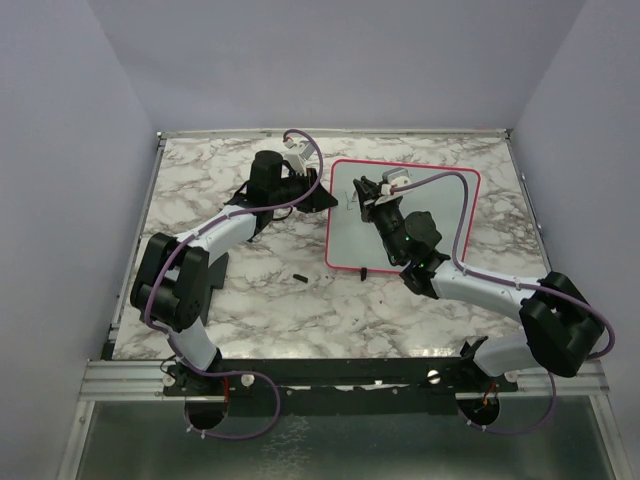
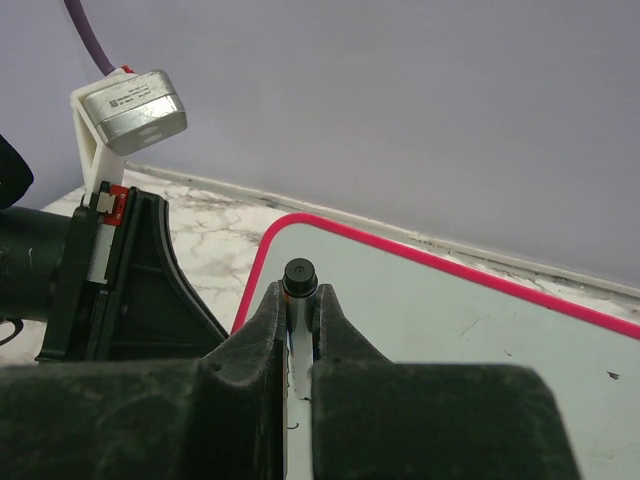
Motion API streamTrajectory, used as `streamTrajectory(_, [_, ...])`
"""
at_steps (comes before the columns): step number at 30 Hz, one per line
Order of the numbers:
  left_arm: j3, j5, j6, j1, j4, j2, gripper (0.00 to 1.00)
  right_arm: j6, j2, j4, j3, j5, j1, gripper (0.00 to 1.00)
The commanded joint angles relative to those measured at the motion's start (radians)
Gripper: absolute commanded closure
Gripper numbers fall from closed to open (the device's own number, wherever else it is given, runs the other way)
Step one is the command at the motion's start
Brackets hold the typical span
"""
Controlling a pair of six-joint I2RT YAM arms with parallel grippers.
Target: Write a sentence on the whiteboard
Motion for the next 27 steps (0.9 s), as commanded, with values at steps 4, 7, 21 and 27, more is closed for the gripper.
streamTrajectory(4, [-0.003, 0.012, 0.002, -0.007, 0.031, -0.003, 0.83, -0.008, -0.009, 0.009, -0.022, 0.045, 0.016, 0.99])
streamTrajectory(7, [-0.003, 0.01, 0.002, -0.006, 0.03, -0.005, 0.84, -0.008, -0.018, 0.004, -0.032, 0.049, 0.019, 0.99])
streamTrajectory(21, [-0.003, 0.002, 0.002, -0.005, 0.023, -0.011, 0.85, -0.035, -0.044, 0.01, -0.055, 0.094, 0.03, 0.99])
streamTrajectory(27, [-0.003, 0.004, 0.003, -0.003, 0.022, -0.013, 0.86, -0.053, -0.045, 0.023, -0.053, 0.108, 0.03, 0.99])
